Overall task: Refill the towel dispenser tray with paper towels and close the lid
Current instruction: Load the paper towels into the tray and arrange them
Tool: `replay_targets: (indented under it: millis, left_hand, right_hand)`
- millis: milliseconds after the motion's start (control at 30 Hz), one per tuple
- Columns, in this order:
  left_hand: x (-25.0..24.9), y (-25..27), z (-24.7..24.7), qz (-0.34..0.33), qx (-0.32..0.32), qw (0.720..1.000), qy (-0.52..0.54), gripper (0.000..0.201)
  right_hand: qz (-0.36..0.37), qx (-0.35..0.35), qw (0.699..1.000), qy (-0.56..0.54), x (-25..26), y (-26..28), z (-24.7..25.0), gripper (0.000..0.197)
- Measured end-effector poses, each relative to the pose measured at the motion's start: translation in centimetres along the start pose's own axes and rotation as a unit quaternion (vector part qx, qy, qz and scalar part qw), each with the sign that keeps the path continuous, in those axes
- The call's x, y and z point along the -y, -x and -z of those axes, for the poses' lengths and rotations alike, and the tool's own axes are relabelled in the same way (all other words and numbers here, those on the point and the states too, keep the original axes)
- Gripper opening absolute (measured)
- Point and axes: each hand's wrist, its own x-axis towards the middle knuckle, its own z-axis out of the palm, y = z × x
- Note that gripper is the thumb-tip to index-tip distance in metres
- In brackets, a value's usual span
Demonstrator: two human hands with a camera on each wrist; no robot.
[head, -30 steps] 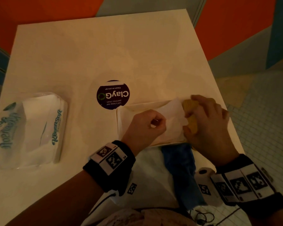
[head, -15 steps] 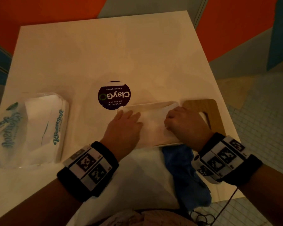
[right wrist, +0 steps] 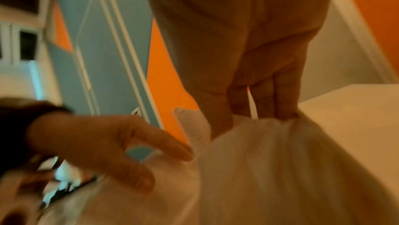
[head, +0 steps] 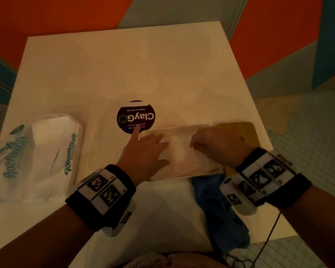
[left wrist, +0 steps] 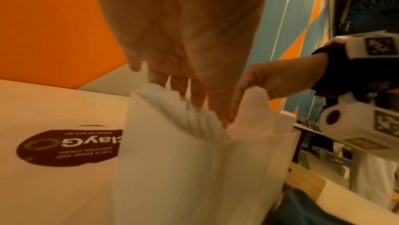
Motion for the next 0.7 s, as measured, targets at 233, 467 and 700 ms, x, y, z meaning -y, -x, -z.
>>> replay_targets:
  millis: [233, 467, 700]
  left_hand:
    - [-3.6, -1.1, 0.2, 0.028, -0.139, 0.904, 0.403, 0.036]
    - [-3.6, -1.7, -1.8, 0.047, -0.180, 0.892, 0.412, 0.021]
    - [-3.2, -1.4, -2.6, 0.070, -0.204, 0.878, 0.428, 0.017]
  right_hand:
    - [0.006, -0.095, 0.992, -0.087, -0.2, 0.2, 1.8, 0.021]
    - [-0.099, -0.268, 0.855, -0.434, -2.1, 1.9, -2.3, 0.026]
    - [-0.372, -0.095, 0.903, -0.190, -4.7, 3.1, -8.4, 0.075]
